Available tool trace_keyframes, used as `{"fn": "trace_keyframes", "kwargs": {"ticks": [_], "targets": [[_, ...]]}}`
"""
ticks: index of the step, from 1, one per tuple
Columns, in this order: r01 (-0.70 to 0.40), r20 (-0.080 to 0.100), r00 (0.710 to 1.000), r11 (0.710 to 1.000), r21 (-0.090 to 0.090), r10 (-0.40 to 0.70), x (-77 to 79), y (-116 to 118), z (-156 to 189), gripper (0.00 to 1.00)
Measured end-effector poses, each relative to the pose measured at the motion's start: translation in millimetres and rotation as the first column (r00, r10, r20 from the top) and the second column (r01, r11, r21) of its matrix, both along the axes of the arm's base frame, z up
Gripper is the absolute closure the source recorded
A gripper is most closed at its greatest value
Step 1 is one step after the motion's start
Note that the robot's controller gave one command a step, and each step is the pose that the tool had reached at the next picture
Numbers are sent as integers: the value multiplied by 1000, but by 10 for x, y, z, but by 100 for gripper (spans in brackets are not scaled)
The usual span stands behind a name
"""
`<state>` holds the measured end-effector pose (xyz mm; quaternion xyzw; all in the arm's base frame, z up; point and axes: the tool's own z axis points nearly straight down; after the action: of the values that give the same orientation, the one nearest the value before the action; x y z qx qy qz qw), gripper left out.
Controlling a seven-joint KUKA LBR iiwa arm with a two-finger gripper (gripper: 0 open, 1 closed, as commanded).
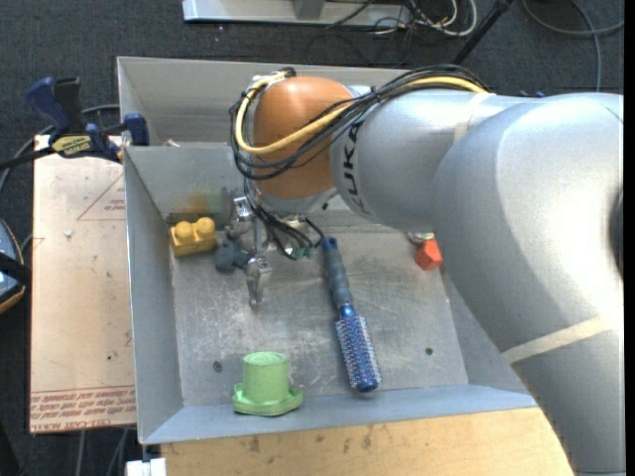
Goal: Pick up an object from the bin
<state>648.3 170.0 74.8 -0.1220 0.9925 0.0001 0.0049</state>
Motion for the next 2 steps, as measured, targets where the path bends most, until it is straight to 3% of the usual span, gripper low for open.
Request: {"fn": "trace_keyframes", "kwargs": {"ticks": [1,2], "targets": [[3,-4,1000,1000,2,-3,16,1,17,0],[-219,0,976,976,2,219,101,32,3,0]]}}
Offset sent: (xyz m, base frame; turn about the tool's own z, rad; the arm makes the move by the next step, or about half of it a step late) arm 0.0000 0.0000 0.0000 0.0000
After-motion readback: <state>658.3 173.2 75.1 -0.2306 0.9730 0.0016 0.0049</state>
